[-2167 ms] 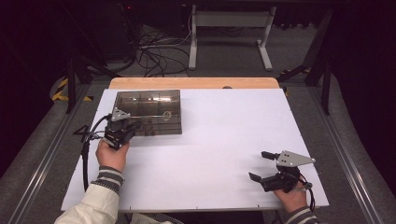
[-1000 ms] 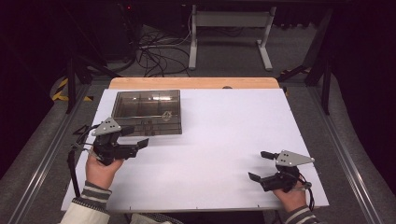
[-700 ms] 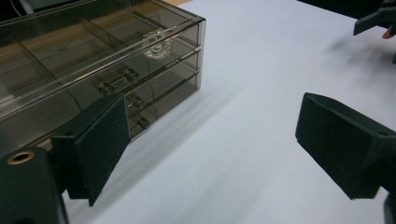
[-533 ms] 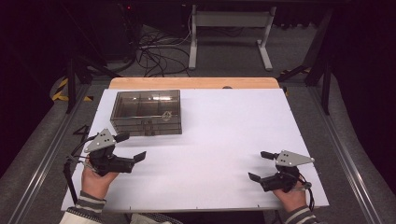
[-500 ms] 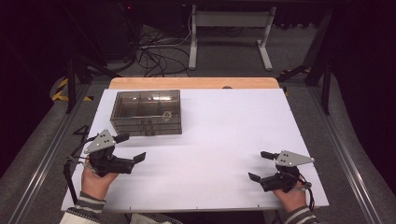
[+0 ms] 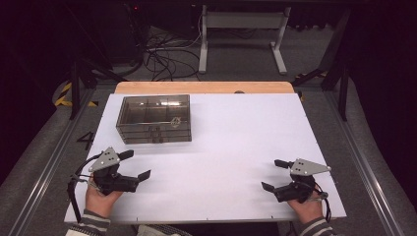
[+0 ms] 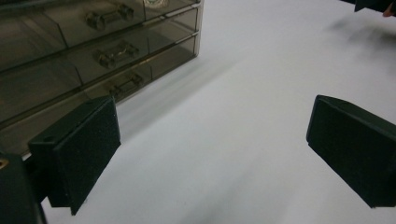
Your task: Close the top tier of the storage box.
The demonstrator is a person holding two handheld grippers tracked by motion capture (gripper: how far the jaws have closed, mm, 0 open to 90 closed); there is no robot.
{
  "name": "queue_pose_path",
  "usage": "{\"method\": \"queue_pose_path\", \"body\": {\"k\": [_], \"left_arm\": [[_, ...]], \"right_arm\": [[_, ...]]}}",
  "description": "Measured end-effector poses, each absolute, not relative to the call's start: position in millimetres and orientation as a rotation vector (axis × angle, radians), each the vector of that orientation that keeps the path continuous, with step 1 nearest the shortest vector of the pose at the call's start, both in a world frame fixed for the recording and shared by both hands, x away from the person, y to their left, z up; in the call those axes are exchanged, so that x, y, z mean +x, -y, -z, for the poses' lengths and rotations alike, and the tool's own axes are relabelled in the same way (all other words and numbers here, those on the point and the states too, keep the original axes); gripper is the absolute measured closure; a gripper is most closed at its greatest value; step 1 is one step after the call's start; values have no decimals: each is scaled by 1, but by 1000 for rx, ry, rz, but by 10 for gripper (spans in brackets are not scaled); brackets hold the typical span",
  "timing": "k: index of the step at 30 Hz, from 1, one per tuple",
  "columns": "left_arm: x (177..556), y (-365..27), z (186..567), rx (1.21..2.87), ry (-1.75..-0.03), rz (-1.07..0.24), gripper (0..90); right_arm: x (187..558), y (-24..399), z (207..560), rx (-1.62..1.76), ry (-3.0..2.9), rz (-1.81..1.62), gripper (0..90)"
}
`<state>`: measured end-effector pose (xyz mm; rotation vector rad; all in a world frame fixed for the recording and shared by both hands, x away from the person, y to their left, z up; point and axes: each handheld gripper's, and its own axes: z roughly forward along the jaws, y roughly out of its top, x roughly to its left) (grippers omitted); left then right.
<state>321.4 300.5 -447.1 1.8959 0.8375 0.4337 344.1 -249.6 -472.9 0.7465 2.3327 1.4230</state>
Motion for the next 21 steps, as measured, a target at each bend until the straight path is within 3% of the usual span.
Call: {"method": "queue_pose_path", "body": {"k": [21], "left_arm": [[319, -311, 475, 1876, -880, -443, 3]], "right_arm": [[344, 250, 473, 745, -2335, -1427, 59]]}}
